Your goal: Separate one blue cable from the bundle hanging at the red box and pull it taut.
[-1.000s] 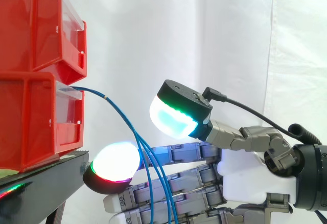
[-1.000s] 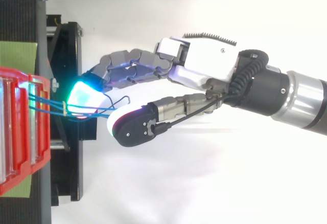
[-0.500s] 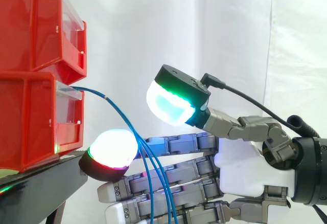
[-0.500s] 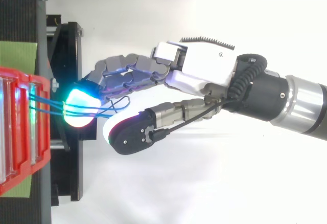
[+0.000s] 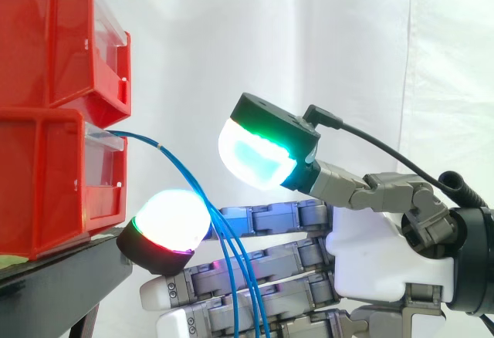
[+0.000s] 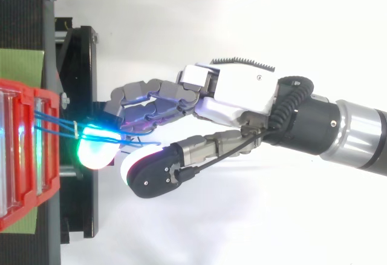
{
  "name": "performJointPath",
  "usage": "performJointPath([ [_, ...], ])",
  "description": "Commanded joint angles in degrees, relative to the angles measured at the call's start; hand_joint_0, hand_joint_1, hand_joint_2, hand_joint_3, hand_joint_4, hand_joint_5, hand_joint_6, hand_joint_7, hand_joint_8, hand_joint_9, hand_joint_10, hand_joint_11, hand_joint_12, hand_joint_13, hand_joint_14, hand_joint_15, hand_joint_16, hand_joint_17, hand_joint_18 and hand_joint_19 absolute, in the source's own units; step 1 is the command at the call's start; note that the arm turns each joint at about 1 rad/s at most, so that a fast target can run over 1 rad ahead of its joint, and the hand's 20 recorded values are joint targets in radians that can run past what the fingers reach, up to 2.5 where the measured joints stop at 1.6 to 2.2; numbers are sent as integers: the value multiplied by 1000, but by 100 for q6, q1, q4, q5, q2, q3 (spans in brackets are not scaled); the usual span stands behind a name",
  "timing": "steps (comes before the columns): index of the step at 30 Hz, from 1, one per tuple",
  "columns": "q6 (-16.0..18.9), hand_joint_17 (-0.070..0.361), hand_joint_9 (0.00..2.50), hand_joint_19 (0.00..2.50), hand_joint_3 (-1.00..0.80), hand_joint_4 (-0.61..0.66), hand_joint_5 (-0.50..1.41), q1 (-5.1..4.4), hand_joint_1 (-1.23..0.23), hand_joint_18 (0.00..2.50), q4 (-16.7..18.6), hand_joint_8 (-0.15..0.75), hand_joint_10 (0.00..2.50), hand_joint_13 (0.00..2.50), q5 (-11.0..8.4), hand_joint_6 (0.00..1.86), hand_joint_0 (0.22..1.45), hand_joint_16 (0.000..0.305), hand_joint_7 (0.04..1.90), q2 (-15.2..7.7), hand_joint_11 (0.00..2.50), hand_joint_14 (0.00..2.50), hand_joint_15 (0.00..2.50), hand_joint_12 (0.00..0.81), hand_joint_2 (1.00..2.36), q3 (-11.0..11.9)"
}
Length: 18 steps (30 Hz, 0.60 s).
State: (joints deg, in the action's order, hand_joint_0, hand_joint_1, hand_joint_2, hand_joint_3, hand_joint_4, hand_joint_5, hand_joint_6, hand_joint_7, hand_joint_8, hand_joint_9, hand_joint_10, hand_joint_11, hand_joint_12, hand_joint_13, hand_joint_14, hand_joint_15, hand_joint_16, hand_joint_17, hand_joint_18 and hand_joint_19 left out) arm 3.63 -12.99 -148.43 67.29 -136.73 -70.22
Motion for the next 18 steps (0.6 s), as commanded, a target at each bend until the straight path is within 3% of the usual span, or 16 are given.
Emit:
performJointPath([
  [1, 200, 71, 603, 362, -404, 298, -152, 25, -614, 510, -177, 298, 7, 728, 12, 502, 609, 32, 991, 6, 187, 15, 380, 315, 1008, 9],
  [8, 499, 71, 623, 379, -409, 301, -145, 77, -599, 514, -581, 305, 5, 746, 126, 502, 608, 32, 1006, 6, 202, 13, 398, 314, 1008, 97],
  [18, 534, 72, 637, 388, -417, 302, -144, 148, -593, 522, -608, 307, 7, 764, 153, 502, 601, 32, 1013, 41, 214, 13, 418, 319, 1008, 97],
])
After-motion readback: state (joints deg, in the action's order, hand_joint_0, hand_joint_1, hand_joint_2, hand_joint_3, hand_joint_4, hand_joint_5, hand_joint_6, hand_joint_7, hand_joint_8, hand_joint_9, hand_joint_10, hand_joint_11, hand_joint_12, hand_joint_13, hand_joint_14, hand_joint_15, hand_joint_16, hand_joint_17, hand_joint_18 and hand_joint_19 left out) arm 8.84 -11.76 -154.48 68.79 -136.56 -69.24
